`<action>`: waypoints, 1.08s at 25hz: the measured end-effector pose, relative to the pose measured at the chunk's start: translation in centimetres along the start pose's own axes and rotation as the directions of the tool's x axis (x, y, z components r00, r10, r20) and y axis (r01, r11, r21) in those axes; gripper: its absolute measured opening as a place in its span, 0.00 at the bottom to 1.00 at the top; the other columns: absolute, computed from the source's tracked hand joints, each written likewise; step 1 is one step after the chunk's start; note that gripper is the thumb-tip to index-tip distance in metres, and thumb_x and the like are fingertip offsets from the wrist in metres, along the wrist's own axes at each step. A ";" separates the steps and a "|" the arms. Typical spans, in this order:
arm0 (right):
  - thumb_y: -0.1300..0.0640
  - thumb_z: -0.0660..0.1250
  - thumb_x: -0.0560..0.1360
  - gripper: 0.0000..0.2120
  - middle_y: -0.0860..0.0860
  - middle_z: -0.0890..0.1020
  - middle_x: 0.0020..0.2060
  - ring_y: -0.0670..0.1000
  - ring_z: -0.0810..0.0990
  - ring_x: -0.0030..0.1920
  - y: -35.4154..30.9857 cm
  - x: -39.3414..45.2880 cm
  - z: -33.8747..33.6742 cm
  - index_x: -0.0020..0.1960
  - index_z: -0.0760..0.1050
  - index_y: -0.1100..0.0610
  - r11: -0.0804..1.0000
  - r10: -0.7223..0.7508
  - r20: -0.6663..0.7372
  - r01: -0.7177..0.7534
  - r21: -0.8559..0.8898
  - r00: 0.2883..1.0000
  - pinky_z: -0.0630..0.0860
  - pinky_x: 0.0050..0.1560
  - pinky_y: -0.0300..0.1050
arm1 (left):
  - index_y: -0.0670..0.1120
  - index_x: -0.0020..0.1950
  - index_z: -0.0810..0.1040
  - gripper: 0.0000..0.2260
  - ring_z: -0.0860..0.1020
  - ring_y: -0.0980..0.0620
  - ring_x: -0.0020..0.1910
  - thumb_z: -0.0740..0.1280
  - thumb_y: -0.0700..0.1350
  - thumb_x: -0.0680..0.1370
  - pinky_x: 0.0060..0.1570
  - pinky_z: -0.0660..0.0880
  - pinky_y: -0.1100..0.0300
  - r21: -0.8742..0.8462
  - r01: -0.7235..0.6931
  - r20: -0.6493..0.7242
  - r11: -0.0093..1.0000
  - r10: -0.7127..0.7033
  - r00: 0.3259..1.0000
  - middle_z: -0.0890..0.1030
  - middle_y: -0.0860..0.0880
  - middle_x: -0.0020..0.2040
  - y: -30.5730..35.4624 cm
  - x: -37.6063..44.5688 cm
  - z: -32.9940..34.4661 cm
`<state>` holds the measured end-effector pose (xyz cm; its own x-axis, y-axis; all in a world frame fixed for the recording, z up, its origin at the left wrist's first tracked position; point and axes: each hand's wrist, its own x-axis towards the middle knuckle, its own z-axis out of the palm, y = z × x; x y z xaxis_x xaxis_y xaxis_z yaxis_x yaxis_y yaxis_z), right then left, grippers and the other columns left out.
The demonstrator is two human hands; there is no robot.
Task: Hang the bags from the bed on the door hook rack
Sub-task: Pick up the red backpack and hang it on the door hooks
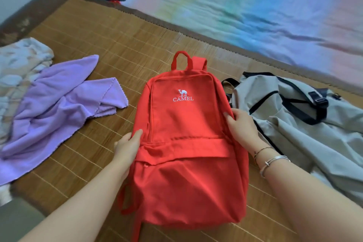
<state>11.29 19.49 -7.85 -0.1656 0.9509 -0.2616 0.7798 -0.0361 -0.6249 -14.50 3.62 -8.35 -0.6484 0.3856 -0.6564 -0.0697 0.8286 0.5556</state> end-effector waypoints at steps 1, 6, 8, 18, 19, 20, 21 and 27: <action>0.52 0.58 0.76 0.16 0.47 0.73 0.26 0.53 0.74 0.33 -0.6 -0.9 -0.8 0.29 0.66 0.51 0.999 -0.041 -0.049 0.043 0.031 0.998 0.63 0.31 0.46 | 0.47 0.63 0.77 0.25 0.71 0.42 0.65 0.60 0.62 0.74 0.67 0.67 0.47 0.019 0.009 0.019 1.000 -0.009 1.000 0.72 0.40 0.68 0.4 -0.7 -0.6; 0.59 0.55 0.78 0.08 0.50 0.69 0.52 0.47 0.71 0.47 -5.5 -6.9 -5.3 0.44 0.71 0.57 0.949 -0.231 -0.226 0.270 0.161 0.946 0.67 0.54 0.42 | 0.41 0.71 0.68 0.32 0.70 0.41 0.69 0.59 0.62 0.75 0.69 0.65 0.50 -0.024 -0.147 0.132 0.989 0.149 0.980 0.71 0.41 0.71 4.0 -5.5 -4.2; 0.61 0.54 0.78 0.09 0.46 0.71 0.54 0.43 0.71 0.52 -7.5 -10.6 -7.3 0.51 0.73 0.56 0.922 -0.297 -0.208 0.336 0.191 0.932 0.66 0.56 0.37 | 0.38 0.72 0.64 0.35 0.69 0.39 0.69 0.59 0.62 0.75 0.68 0.65 0.50 -0.007 -0.349 0.009 0.937 0.349 0.937 0.71 0.40 0.70 7.1 -8.4 -6.8; 0.69 0.56 0.74 0.11 0.45 0.71 0.30 0.40 0.72 0.31 -11.3 -34.3 -18.1 0.40 0.66 0.54 0.949 -0.232 -0.461 0.303 0.086 0.857 0.65 0.34 0.34 | 0.45 0.40 0.80 0.37 0.78 0.45 0.50 0.47 0.74 0.71 0.48 0.67 0.53 0.031 -0.722 0.434 0.691 0.642 0.632 0.82 0.43 0.49 17.7 -29.0 -16.3; 0.69 0.56 0.74 0.12 0.44 0.71 0.30 0.37 0.73 0.31 -10.8 -37.0 -19.6 0.40 0.66 0.53 0.952 -0.186 -0.526 0.285 0.114 0.830 0.66 0.35 0.31 | 0.45 0.41 0.79 0.36 0.79 0.47 0.46 0.50 0.76 0.68 0.44 0.67 0.55 0.070 -0.737 0.535 0.672 0.598 0.597 0.82 0.44 0.46 18.0 -31.8 -15.9; 0.69 0.57 0.74 0.13 0.44 0.72 0.30 0.34 0.73 0.32 -10.1 -39.5 -21.1 0.40 0.66 0.52 0.953 -0.143 -0.572 0.268 0.140 0.808 0.66 0.35 0.29 | 0.45 0.43 0.78 0.35 0.79 0.48 0.44 0.55 0.76 0.66 0.44 0.67 0.56 0.112 -0.769 0.617 0.630 0.562 0.551 0.82 0.46 0.43 18.1 -34.6 -15.1; 0.69 0.57 0.75 0.14 0.44 0.72 0.31 0.33 0.73 0.31 -8.9 -41.9 -22.6 0.39 0.66 0.51 0.955 -0.107 -0.604 0.250 0.158 0.790 0.66 0.34 0.28 | 0.45 0.44 0.77 0.34 0.78 0.48 0.42 0.60 0.75 0.63 0.46 0.69 0.54 0.142 -0.803 0.673 0.578 0.538 0.507 0.80 0.48 0.41 17.9 -37.3 -13.8; 0.59 0.60 0.74 0.06 0.57 0.79 0.35 0.46 0.71 0.32 1.2 -58.0 -33.1 0.39 0.66 0.53 0.960 0.127 -0.743 0.107 0.258 0.658 0.71 0.36 0.48 | 0.43 0.45 0.82 0.19 0.82 0.46 0.39 0.75 0.57 0.64 0.46 0.79 0.54 -0.034 -0.909 0.872 0.415 0.457 0.175 0.84 0.43 0.42 13.5 -57.6 -2.0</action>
<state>41.84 -25.51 30.89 0.4382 0.8491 0.2950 0.5752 -0.0127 -0.8179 20.36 -8.21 38.00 0.5157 0.8001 -0.3066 0.5345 -0.0207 0.8449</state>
